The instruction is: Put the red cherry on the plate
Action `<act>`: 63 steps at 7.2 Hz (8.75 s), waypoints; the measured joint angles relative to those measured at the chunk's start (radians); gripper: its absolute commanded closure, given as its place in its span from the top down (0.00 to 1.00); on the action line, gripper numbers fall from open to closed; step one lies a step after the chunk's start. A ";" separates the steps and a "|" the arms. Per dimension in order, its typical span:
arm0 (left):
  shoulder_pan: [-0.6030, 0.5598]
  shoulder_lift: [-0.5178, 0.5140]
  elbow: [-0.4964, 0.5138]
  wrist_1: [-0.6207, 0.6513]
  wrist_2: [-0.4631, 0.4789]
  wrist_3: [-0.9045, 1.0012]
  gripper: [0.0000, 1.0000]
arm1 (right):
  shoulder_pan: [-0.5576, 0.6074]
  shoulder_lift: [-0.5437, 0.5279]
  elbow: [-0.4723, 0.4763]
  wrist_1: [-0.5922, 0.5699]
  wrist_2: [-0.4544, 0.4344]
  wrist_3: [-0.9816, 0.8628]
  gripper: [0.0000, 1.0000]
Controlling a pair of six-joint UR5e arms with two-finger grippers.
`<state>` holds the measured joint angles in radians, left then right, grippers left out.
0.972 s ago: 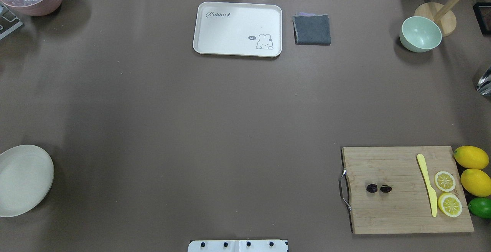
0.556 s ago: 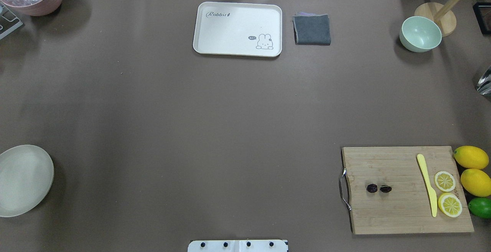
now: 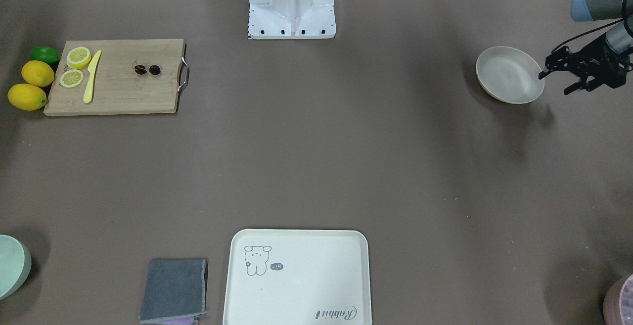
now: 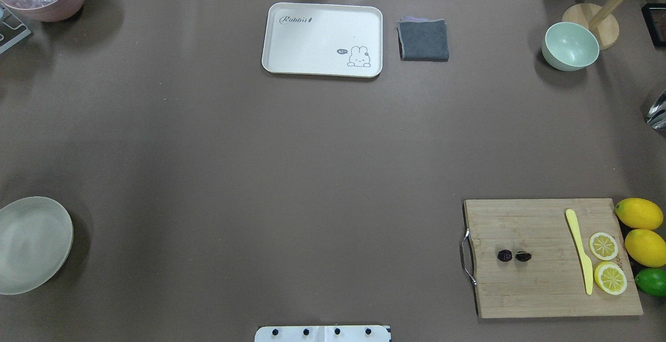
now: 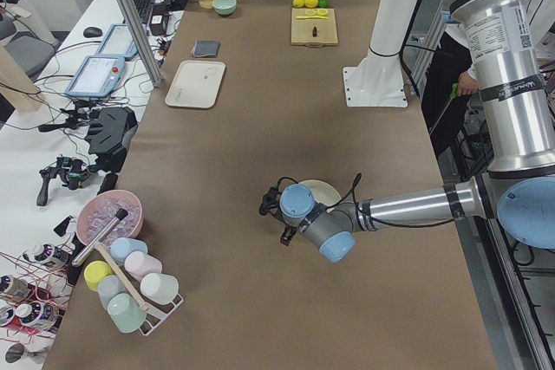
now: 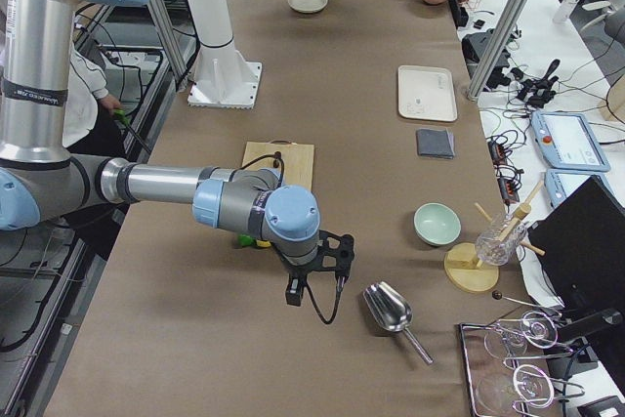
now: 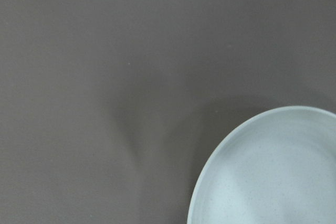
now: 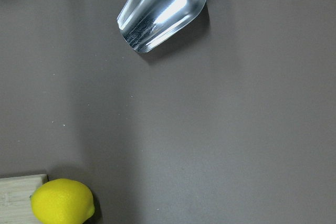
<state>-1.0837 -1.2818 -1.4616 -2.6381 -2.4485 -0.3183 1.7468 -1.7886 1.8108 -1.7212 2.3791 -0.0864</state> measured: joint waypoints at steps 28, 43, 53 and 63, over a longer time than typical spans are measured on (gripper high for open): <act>0.309 -0.637 -0.042 -0.041 0.323 -1.174 0.00 | -0.001 0.003 -0.003 0.050 0.002 0.001 1.00; 0.484 -0.757 -0.086 0.273 0.687 -0.973 0.98 | -0.384 0.105 0.154 0.267 0.003 0.594 1.00; 0.317 -0.662 -0.096 0.288 0.646 -0.697 0.98 | -1.209 0.050 0.373 0.499 -0.459 1.193 0.87; 0.318 -0.669 -0.095 0.288 0.646 -0.697 0.98 | -1.290 0.016 0.310 0.494 -0.481 1.209 0.53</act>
<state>-0.7655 -1.9508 -1.5568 -2.3500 -1.8030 -1.0155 0.4572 -1.7723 2.1203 -1.2272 1.8981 1.1228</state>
